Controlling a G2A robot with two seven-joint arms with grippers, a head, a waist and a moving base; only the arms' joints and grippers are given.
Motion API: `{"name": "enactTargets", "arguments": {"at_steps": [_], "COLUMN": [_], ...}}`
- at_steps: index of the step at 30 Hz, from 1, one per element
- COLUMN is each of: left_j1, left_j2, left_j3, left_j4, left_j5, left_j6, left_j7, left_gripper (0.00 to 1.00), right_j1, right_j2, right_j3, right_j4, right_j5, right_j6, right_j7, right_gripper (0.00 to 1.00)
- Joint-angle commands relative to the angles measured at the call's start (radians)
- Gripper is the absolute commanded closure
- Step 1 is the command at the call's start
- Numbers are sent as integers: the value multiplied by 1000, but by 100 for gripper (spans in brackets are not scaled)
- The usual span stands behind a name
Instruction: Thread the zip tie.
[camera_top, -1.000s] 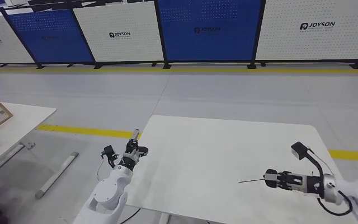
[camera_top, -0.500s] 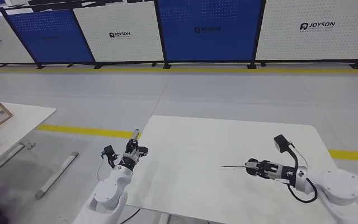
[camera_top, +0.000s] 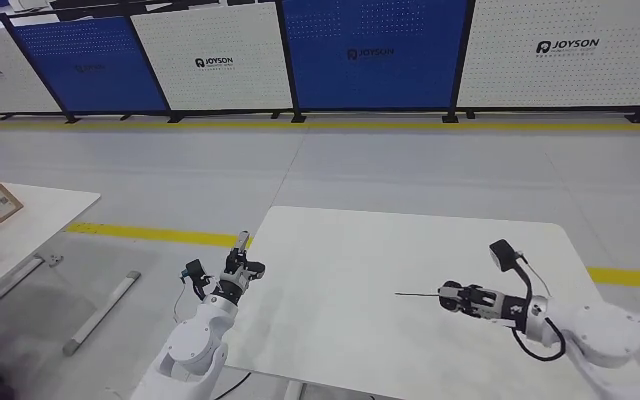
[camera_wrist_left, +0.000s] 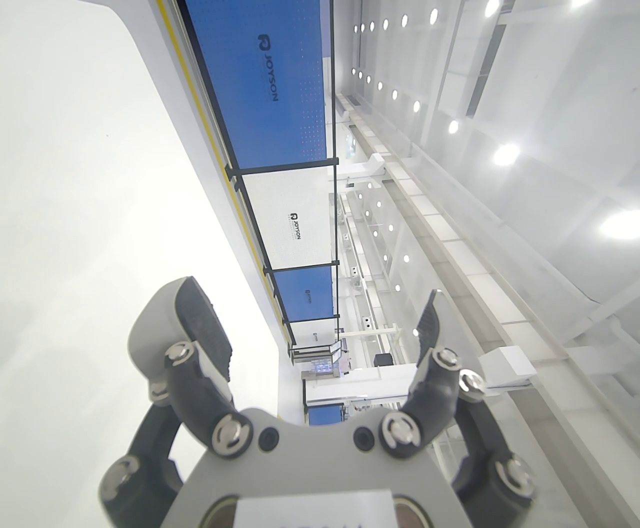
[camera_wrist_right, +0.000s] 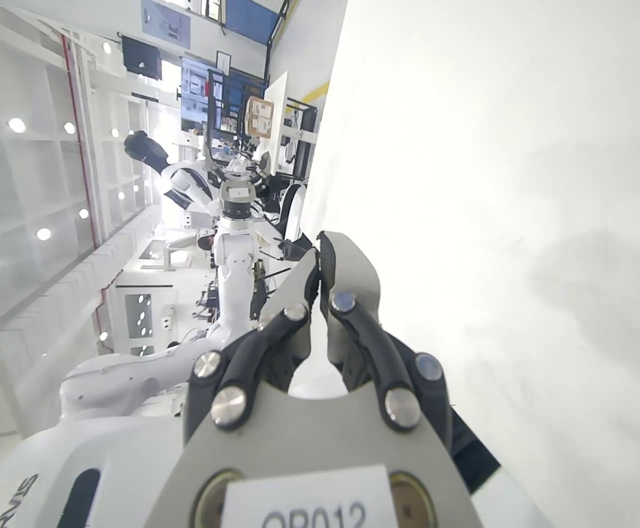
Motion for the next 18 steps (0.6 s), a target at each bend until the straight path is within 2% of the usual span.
{"name": "enactTargets", "arguments": {"at_steps": [1, 5, 9, 12, 18], "left_j1": [0, 0, 0, 0, 0], "left_j2": [0, 0, 0, 0, 0], "left_j3": [0, 0, 0, 0, 0], "left_j4": [0, 0, 0, 0, 0], "left_j5": [0, 0, 0, 0, 0], "left_j6": [0, 0, 0, 0, 0], "left_j7": [0, 0, 0, 0, 0], "left_gripper": [0, 0, 0, 0, 0], "right_j1": [1, -12, -35, -31, -31], "right_j2": [-4, -9, -10, -15, -15], "right_j3": [-8, -19, -35, -29, -29], "right_j4": [-21, -56, -68, -38, -38], "right_j5": [-56, -193, -354, -335, -335], "right_j6": [-11, -58, -160, -186, -186], "right_j7": [-43, -133, -162, -157, -157], "right_gripper": [100, 100, 100, 100, 100]}}
